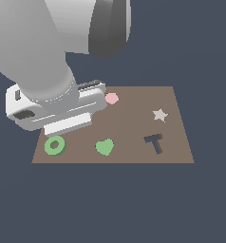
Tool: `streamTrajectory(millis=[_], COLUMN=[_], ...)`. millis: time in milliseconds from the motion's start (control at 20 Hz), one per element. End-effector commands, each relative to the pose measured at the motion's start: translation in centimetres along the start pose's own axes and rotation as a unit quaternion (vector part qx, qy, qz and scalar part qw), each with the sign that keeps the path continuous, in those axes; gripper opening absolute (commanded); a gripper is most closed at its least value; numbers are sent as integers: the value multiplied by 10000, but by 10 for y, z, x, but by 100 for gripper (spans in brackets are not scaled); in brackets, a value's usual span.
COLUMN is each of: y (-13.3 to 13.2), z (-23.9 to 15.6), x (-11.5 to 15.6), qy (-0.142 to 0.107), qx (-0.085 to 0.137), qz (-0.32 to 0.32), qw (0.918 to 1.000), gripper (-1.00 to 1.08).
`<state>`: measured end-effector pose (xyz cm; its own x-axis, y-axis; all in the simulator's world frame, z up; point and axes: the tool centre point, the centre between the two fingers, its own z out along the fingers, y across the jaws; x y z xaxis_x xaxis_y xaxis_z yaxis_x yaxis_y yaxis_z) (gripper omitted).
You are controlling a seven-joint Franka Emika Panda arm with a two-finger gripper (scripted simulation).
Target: Insert a designated object into the corresponding slot on a board.
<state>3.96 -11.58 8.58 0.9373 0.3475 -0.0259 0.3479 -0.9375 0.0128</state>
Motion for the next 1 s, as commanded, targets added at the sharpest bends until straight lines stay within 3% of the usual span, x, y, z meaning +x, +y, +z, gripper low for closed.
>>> streamTrajectory(millis=[0,450,950], y=[17,59,76], z=[8,27,35], x=[5,23,34], qy=[31,104,134], qx=[10,37,49], qz=[-223,-785,-1034], qw=[9997,9968,9945], gripper=[100,100,100])
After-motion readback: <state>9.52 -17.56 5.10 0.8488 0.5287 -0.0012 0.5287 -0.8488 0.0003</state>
